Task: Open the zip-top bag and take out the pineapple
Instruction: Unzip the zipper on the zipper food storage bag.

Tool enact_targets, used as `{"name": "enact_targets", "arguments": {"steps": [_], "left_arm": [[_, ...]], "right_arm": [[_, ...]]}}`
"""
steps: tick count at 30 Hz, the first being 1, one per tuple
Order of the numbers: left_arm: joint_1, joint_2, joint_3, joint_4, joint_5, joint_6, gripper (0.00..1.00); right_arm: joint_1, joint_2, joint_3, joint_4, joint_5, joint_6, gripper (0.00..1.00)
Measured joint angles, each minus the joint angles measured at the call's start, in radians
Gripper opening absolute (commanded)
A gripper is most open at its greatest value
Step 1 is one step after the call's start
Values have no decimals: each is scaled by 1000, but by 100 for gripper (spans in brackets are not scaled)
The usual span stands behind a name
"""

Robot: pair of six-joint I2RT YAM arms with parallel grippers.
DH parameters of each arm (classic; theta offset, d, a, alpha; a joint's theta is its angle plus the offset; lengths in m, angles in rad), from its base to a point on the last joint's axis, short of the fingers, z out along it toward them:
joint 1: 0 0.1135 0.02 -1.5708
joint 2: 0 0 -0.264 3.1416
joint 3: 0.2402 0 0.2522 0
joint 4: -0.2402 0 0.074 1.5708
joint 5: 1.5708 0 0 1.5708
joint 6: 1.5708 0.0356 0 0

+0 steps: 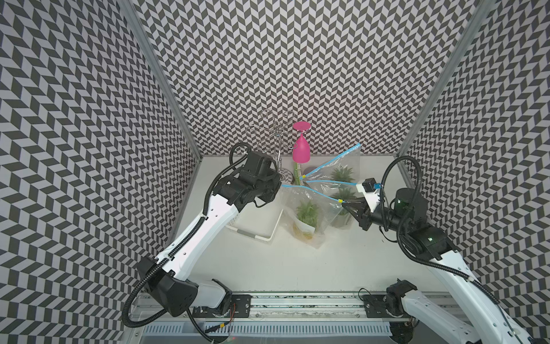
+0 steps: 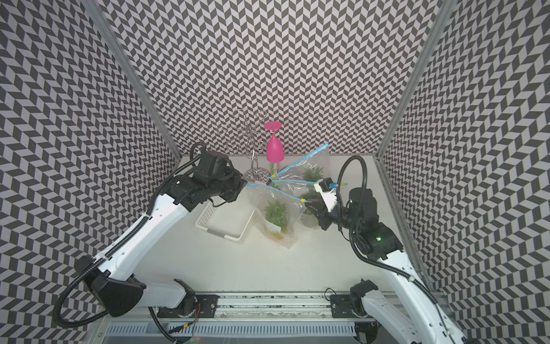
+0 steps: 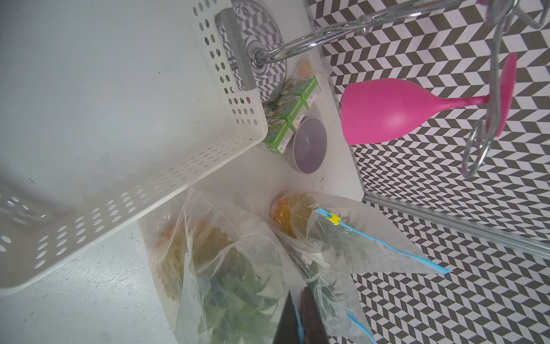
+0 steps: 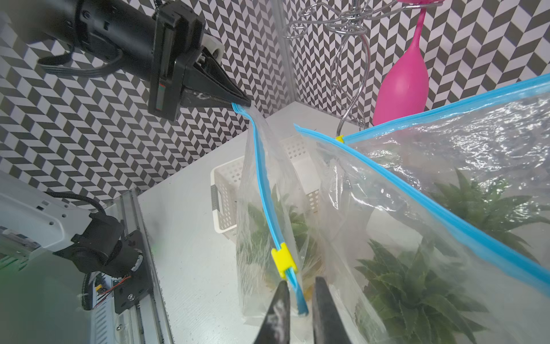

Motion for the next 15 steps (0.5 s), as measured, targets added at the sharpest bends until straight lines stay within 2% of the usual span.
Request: {"name": "enact_targets", "arguments": {"steps": [4, 5, 8, 10, 12, 15], "left_arm": [[0, 0, 0, 0, 0, 0, 0], [0, 0, 0, 0, 0, 0, 2], [0, 0, 0, 0, 2, 7, 37], [-3, 0, 3, -3, 3, 6, 50], [-18, 0, 18, -18, -2, -2, 57], [-89, 0, 96, -58, -17, -31, 58]], "right_arm": [[0, 3, 0, 8, -10, 7, 0], [0, 3, 0, 12, -12, 11, 0], [0, 3, 0, 19, -11, 10, 0], [4, 1, 1, 21, -6, 3, 0], [19, -2, 5, 21, 10, -9, 0], [73, -13, 7, 22, 57, -41, 0]]}}
